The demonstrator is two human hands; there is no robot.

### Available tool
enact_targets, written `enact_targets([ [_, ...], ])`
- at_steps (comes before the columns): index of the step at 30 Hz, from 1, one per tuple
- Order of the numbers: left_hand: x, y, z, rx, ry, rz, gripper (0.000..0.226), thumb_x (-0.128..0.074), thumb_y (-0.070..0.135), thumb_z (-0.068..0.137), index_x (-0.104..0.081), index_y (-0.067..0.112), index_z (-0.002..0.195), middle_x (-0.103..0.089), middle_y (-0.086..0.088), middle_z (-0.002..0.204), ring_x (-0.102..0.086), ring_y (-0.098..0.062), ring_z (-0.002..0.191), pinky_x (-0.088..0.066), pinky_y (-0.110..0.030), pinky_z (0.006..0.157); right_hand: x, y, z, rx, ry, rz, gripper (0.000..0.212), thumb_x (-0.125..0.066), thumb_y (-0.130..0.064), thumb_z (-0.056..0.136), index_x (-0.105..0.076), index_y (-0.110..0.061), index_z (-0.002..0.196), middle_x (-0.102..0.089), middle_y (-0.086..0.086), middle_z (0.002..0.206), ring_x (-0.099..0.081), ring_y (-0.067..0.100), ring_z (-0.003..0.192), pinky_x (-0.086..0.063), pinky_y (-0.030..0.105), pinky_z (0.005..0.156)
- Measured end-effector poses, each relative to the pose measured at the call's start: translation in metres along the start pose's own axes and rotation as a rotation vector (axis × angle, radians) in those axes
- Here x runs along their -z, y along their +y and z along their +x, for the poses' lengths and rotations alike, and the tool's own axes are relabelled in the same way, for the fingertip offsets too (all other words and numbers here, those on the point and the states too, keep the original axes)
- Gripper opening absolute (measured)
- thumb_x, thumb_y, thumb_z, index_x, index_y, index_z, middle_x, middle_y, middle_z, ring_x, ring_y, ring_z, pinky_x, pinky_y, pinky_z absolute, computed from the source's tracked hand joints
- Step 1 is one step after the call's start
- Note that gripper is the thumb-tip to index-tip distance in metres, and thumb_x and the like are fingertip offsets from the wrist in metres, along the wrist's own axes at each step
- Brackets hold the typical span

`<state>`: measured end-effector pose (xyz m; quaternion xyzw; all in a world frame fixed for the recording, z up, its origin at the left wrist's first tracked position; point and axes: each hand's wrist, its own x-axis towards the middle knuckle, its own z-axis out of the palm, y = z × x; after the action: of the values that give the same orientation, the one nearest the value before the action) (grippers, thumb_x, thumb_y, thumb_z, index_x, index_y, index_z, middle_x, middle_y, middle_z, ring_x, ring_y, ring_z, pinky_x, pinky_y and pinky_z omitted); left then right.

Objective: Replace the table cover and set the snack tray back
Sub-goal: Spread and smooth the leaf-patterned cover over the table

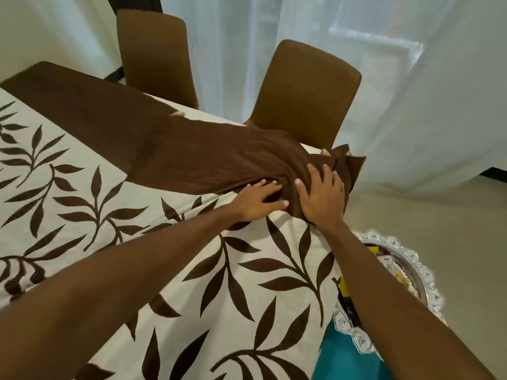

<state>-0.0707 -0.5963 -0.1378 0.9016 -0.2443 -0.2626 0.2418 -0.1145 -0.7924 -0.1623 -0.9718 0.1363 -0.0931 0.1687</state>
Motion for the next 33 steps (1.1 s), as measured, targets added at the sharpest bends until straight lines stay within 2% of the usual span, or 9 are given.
enact_targets([
  [2,0.01,0.005,0.005,-0.032,0.031,-0.197,0.063,-0.051,0.055,0.098,-0.038,0.026,0.153,-0.037,0.001,0.159,-0.029,-0.018,0.149,-0.023,-0.042,0.123,-0.009,0.0,0.003,-0.002,-0.106,-0.031,0.06,-0.034,-0.06,0.103,-0.04,-0.028,0.154,-0.03,0.017,0.163,-0.024,0.044,0.15,-0.02,0.061,0.12],
  [4,0.012,0.004,0.009,-0.071,0.235,-0.079,0.056,-0.054,0.05,0.098,-0.047,0.024,0.148,-0.048,0.0,0.151,-0.04,-0.018,0.141,-0.033,-0.046,0.117,-0.012,0.006,0.011,-0.04,-0.183,-0.085,0.064,-0.031,-0.065,0.102,-0.036,-0.032,0.156,-0.023,0.016,0.167,-0.017,0.043,0.152,-0.012,0.061,0.122],
  [7,0.005,-0.008,0.016,0.047,0.442,0.258,0.061,-0.045,0.062,0.095,-0.042,0.032,0.149,-0.031,-0.001,0.162,-0.017,-0.023,0.152,-0.015,-0.055,0.122,-0.01,0.02,0.025,-0.048,-0.211,-0.141,0.068,-0.027,-0.071,0.1,-0.03,-0.035,0.158,-0.017,0.018,0.168,-0.015,0.043,0.153,-0.011,0.058,0.123],
  [12,0.008,-0.011,0.042,0.224,0.148,0.304,0.082,-0.021,0.084,0.087,-0.008,0.044,0.158,0.005,-0.002,0.169,0.008,-0.03,0.155,0.004,-0.059,0.122,0.004,0.038,0.048,-0.095,-0.261,-0.152,0.069,-0.029,-0.064,0.103,-0.024,-0.026,0.161,-0.013,0.018,0.169,-0.012,0.042,0.154,-0.013,0.056,0.124],
  [18,0.013,0.017,0.086,0.216,0.07,0.295,0.087,-0.02,0.087,0.085,-0.003,0.043,0.158,0.011,0.001,0.168,0.014,-0.028,0.154,0.009,-0.059,0.121,0.005,0.023,0.055,-0.164,-0.083,-0.072,0.062,-0.042,-0.052,0.101,-0.041,-0.012,0.149,-0.041,0.02,0.156,-0.034,0.04,0.146,-0.024,0.058,0.12],
  [23,0.027,0.027,0.122,0.178,0.015,0.312,0.078,-0.023,0.076,0.094,-0.003,0.038,0.159,0.01,0.003,0.168,0.012,-0.026,0.154,0.007,-0.059,0.121,-0.02,0.025,0.038,-0.089,-0.07,-0.095,0.072,-0.03,-0.063,0.103,-0.028,-0.02,0.16,-0.02,0.012,0.169,-0.014,0.038,0.155,-0.01,0.056,0.124],
  [26,0.03,0.022,0.127,0.111,0.104,0.298,0.076,-0.033,0.071,0.095,-0.017,0.033,0.159,-0.008,0.0,0.169,-0.003,-0.026,0.155,-0.005,-0.056,0.123,-0.024,0.036,0.05,-0.141,-0.072,-0.119,0.078,-0.026,-0.069,0.1,-0.024,-0.021,0.161,-0.016,0.015,0.169,-0.01,0.038,0.156,-0.005,0.058,0.123],
  [29,0.029,0.01,0.114,0.053,0.394,0.343,0.066,-0.04,0.062,0.097,-0.038,0.026,0.151,-0.035,-0.003,0.16,-0.023,-0.026,0.15,-0.018,-0.054,0.119,-0.019,0.041,0.063,-0.198,-0.074,-0.13,0.079,-0.029,-0.068,0.099,-0.025,-0.019,0.161,-0.016,0.017,0.168,-0.009,0.039,0.156,-0.002,0.061,0.123],
  [33,0.034,-0.019,0.11,0.282,0.456,0.517,0.075,-0.02,0.075,0.094,-0.023,0.033,0.156,-0.011,-0.013,0.167,0.0,-0.038,0.154,0.005,-0.068,0.115,-0.016,0.03,0.071,-0.267,-0.044,-0.143,0.071,-0.04,-0.058,0.096,-0.038,-0.015,0.152,-0.028,0.022,0.163,-0.018,0.041,0.152,-0.006,0.068,0.121],
])
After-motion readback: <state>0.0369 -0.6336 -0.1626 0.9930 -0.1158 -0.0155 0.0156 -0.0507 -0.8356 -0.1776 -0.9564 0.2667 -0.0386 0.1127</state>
